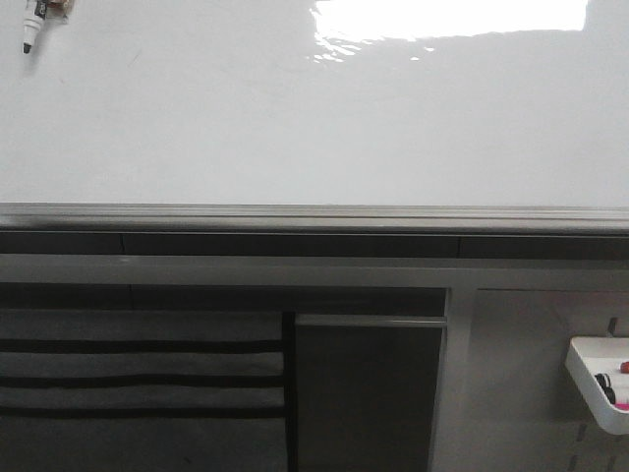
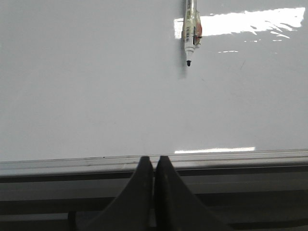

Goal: Write number 3 on whiteboard

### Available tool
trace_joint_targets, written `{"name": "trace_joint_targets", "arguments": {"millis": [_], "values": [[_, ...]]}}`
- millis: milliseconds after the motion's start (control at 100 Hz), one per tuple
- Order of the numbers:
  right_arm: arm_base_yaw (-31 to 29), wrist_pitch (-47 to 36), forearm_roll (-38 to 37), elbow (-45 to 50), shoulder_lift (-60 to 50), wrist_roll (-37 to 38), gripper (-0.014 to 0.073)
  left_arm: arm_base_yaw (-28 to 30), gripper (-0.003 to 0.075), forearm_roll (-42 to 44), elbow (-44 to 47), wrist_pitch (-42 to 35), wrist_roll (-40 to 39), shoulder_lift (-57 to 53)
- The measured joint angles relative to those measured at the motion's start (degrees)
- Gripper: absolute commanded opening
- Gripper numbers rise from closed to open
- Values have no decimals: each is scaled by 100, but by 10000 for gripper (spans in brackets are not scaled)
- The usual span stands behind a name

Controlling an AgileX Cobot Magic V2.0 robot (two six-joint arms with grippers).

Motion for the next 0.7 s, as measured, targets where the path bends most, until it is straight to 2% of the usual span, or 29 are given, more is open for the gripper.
{"name": "trace_joint_targets", "arguments": {"millis": [460, 560, 700], "values": [[0, -138, 0, 0, 0, 0, -74, 0, -18, -80, -44, -81, 0, 0], [0, 273, 0, -242, 0, 0, -74, 0, -18, -174, -363, 167, 0, 0], [0, 1096, 0, -1088, 0, 0, -74, 0, -18, -341, -1376, 800, 0, 0]]}}
